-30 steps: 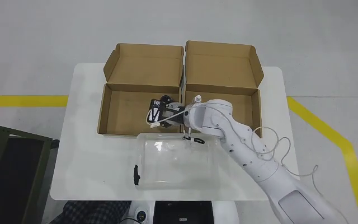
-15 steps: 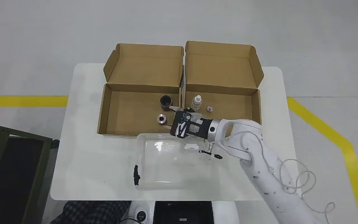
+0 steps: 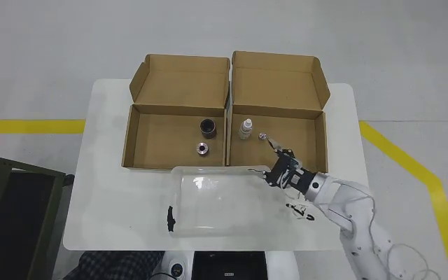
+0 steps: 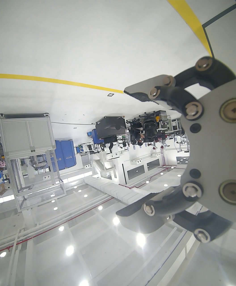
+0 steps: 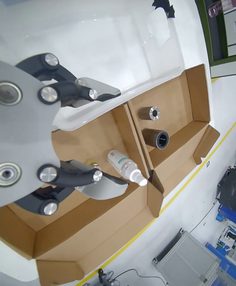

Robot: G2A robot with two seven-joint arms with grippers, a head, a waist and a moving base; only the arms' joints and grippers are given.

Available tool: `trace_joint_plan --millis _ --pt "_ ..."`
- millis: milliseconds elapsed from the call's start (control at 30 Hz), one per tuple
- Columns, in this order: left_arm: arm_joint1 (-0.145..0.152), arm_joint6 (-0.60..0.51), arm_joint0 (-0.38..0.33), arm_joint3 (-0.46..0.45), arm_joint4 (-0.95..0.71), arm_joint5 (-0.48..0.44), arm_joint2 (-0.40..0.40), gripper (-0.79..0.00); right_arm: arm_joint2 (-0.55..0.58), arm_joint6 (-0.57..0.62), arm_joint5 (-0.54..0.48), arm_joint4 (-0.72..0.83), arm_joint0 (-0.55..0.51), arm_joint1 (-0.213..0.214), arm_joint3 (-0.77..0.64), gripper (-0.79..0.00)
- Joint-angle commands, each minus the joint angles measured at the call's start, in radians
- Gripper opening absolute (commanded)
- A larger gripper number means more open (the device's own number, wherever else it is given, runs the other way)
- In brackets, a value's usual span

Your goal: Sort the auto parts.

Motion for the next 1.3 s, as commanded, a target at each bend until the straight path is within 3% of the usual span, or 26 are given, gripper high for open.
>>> trace_joint_plan --millis 0,267,533,1267 --pt "0.0 0.0 0.0 0.0 0.0 0.0 0.0 0.0 0.05 -0.039 0.006 -0.001 -0.038 0.006 -0.008 -0.163" --pt "0.0 0.0 0.0 0.0 0.0 0.0 0.0 0.0 0.201 -0.136 0.036 0.005 -0.156 0.023 -0.04 0.0" --pt "0.0 0.0 0.0 0.0 0.0 0.0 0.0 0.0 0.299 -0.184 0.041 0.04 -0.212 0.034 -0.058 0.0" --pt "0.0 0.0 0.0 0.0 0.0 0.0 0.0 0.0 0.307 -0.203 0.019 0.043 -0.223 0.039 -0.064 0.0"
